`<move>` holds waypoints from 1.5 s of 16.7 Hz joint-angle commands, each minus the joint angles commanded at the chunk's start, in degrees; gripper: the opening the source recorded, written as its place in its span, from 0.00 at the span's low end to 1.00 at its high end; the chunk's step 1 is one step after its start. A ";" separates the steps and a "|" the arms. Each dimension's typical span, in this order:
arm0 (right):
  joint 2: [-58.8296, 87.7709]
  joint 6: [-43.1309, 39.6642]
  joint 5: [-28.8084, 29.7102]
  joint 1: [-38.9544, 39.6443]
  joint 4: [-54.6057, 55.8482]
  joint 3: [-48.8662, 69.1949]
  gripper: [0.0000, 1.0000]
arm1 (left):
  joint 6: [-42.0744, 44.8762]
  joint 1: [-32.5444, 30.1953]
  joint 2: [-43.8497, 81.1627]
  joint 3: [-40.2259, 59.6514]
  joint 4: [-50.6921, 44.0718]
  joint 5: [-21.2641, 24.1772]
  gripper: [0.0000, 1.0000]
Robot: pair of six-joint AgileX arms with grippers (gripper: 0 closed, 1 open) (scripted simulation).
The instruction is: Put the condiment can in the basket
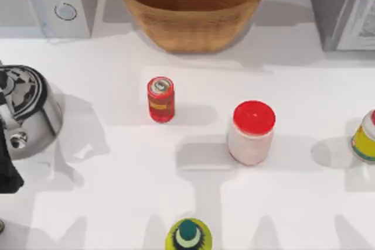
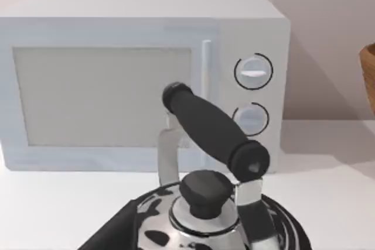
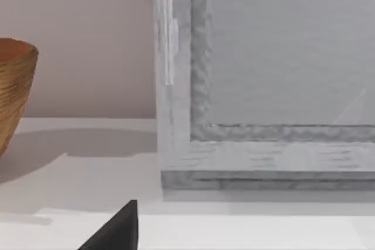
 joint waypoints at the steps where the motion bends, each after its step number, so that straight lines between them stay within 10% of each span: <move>1: 0.00 0.00 0.00 0.00 0.00 0.00 1.00 | 0.00 0.00 0.00 0.00 0.00 0.00 1.00; 10: 0.00 0.00 0.00 0.00 0.00 0.00 1.00 | 6.06 0.53 17.59 10.32 -2.98 7.80 1.00; 25: 0.00 0.00 0.00 0.00 0.00 0.00 1.00 | 46.72 -7.68 92.59 55.94 -13.82 45.52 1.00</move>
